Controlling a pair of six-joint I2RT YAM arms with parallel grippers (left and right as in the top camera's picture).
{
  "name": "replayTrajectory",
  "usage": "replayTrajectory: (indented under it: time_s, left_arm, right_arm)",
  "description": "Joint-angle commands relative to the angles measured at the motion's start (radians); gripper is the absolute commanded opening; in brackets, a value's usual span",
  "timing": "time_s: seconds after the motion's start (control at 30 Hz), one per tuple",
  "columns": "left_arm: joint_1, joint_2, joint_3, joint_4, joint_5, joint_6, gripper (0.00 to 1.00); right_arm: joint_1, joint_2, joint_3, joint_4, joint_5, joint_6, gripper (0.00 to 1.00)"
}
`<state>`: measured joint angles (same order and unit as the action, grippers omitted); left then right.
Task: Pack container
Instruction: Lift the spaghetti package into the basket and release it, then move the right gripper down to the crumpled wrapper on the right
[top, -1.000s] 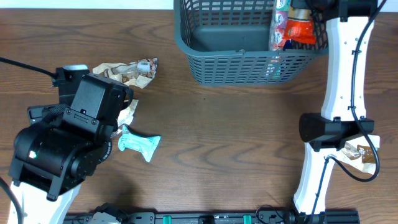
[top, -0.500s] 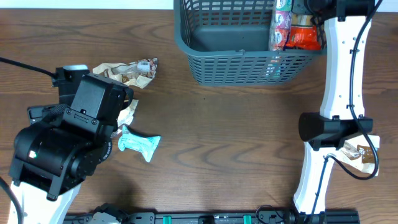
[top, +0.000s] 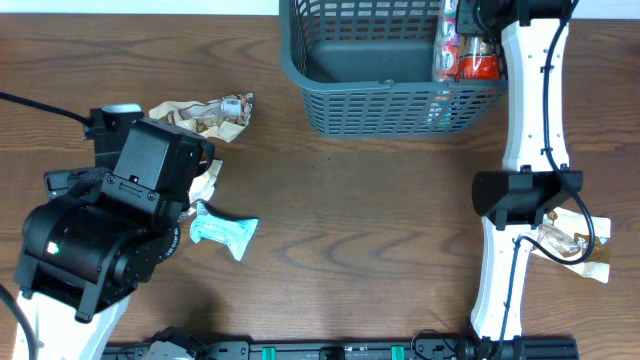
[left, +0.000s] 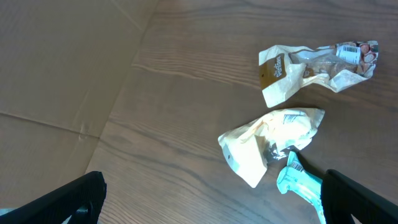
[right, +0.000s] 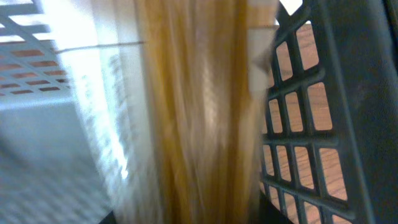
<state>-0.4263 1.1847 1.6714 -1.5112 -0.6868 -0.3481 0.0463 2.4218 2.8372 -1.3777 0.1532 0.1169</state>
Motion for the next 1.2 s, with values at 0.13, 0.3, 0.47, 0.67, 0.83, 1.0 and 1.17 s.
replayTrajectory:
  time_s: [0.13, 0.3, 0.47, 0.67, 0.83, 1.0, 1.17]
  left_arm:
    - [0.006, 0.004, 0.002, -0.003, -0.002, -0.02, 0.99]
    - [0.006, 0.004, 0.002, -0.003, -0.002, -0.02, 0.99]
    - [0.006, 0.004, 0.002, -0.003, -0.002, -0.02, 0.99]
    - [0.006, 0.004, 0.002, -0.003, -0.002, -0.02, 0.99]
    - [0.006, 0.004, 0.002, -0.007, -0.002, -0.02, 0.99]
    - [0.006, 0.004, 0.002, -0.006, -0.002, -0.02, 0.99]
    - [0.006, 0.004, 0.002, -0.006, -0.002, -0.02, 0.99]
  right_arm:
    - [-0.002, -0.032, 0.024, 0.024, 0.019, -0.029, 0.54]
    - [-0.002, -0.057, 0.038, 0.066, 0.019, -0.041, 0.6]
    - [-0.002, -0.144, 0.055, 0.114, 0.02, -0.039, 0.61]
    - [-0.026, -0.34, 0.055, 0.09, 0.113, 0.048, 0.63]
    - [-0.075, -0.504, 0.055, -0.05, 0.055, 0.042, 0.91]
    - [-0.079, -0.605, 0.055, -0.204, 0.054, 0.01, 0.99]
    - [-0.096, -0.631, 0.053, -0.321, 0.258, 0.249, 0.99]
